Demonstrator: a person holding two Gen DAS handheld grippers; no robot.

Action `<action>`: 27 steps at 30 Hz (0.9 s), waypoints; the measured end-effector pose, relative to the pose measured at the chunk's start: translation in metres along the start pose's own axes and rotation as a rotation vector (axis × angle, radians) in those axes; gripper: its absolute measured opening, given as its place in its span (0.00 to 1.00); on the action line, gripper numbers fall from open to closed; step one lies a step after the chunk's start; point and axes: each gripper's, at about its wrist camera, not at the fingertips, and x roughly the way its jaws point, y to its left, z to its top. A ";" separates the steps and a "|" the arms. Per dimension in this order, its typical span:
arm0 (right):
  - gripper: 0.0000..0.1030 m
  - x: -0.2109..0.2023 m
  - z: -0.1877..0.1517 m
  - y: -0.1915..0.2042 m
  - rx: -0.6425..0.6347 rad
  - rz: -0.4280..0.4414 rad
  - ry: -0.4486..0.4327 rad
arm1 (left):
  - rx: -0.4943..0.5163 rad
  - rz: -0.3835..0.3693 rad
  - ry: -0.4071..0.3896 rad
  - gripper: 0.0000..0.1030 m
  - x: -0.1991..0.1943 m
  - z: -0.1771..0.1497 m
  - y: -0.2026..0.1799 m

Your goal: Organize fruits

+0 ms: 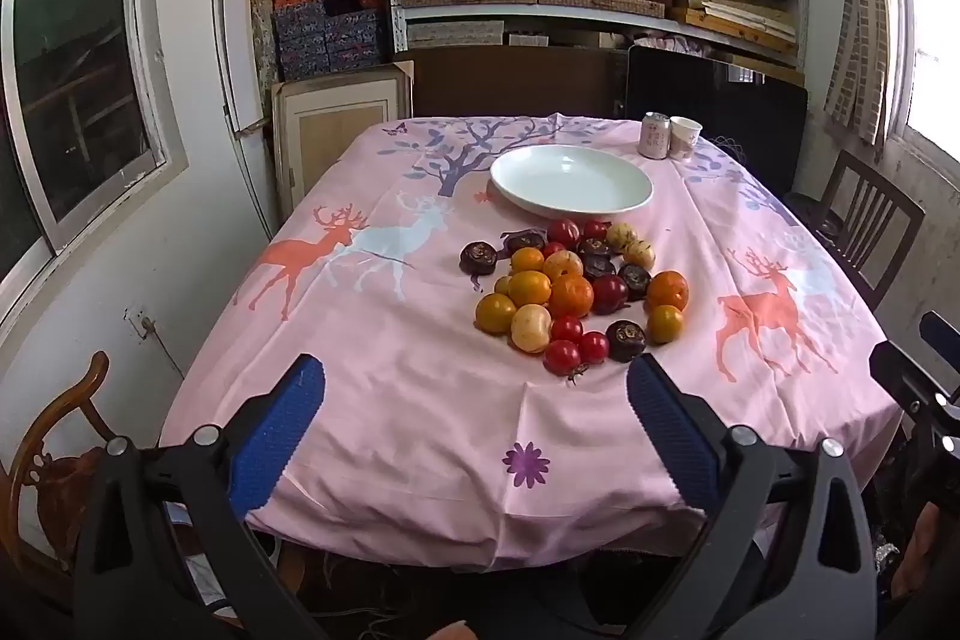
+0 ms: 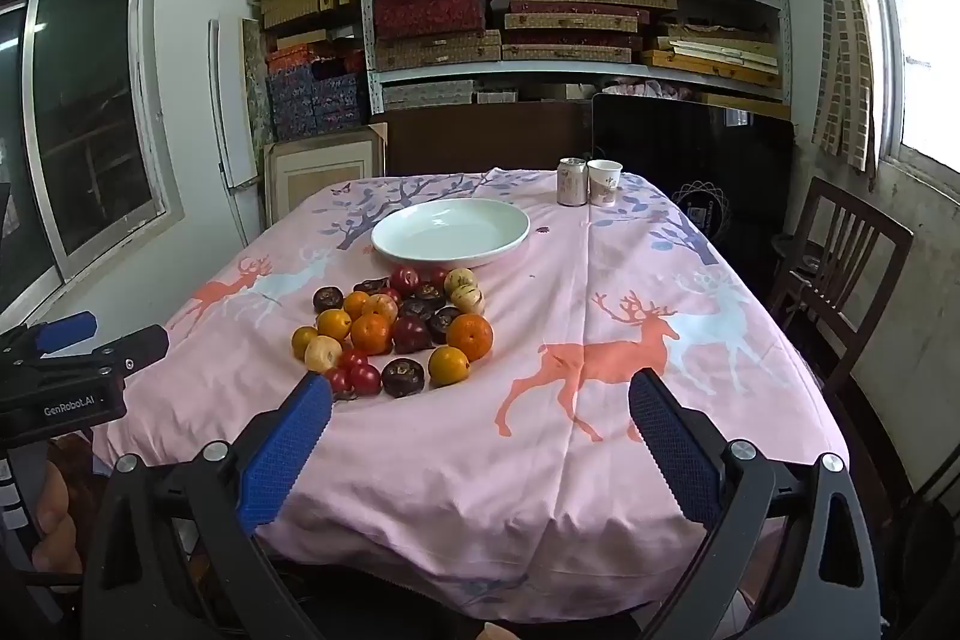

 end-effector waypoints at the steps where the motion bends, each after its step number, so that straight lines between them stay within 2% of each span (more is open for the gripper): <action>1: 0.97 0.000 0.000 0.000 -0.002 0.000 0.002 | 0.004 0.001 -0.004 0.96 0.000 0.000 0.000; 11: 0.97 -0.002 -0.001 0.000 -0.017 -0.006 -0.017 | -0.009 -0.002 -0.005 0.96 0.000 0.000 0.001; 27: 0.97 0.005 -0.009 0.002 -0.015 0.007 0.000 | -0.009 0.010 0.007 0.96 0.002 -0.006 0.004</action>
